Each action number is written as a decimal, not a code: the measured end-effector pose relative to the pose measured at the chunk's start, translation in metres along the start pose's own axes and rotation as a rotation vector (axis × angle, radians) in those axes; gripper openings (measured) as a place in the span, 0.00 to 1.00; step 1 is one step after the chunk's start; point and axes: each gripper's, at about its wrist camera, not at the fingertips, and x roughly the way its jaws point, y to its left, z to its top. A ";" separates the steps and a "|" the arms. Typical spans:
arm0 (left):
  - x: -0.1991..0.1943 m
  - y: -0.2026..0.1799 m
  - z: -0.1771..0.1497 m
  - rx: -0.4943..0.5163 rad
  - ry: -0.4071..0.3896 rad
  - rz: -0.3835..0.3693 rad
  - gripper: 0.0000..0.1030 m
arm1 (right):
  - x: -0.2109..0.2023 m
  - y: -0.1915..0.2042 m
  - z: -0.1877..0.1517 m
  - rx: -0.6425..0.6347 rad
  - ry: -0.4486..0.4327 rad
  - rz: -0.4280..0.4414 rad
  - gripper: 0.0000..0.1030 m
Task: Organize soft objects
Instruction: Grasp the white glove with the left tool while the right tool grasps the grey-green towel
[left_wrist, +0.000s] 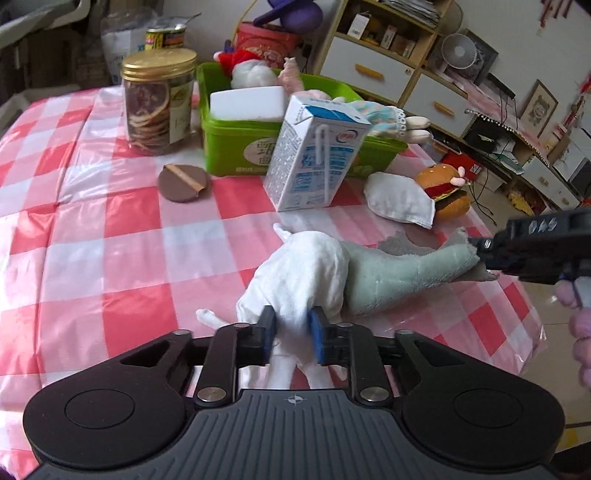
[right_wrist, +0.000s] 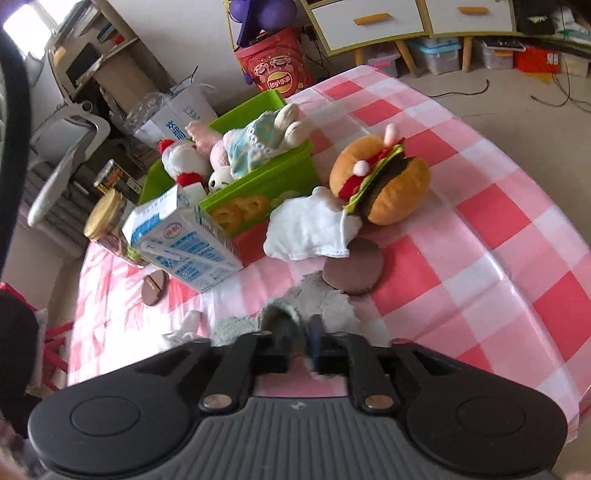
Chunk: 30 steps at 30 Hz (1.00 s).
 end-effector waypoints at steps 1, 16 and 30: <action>0.000 -0.002 -0.001 0.007 -0.008 0.008 0.29 | -0.003 -0.003 0.002 0.010 -0.005 0.009 0.10; 0.017 -0.010 -0.003 0.123 -0.009 0.068 0.40 | 0.031 0.029 -0.019 -0.138 0.204 0.079 0.28; 0.012 -0.015 -0.001 0.149 -0.009 0.096 0.19 | 0.051 0.060 -0.041 -0.435 0.183 -0.079 0.00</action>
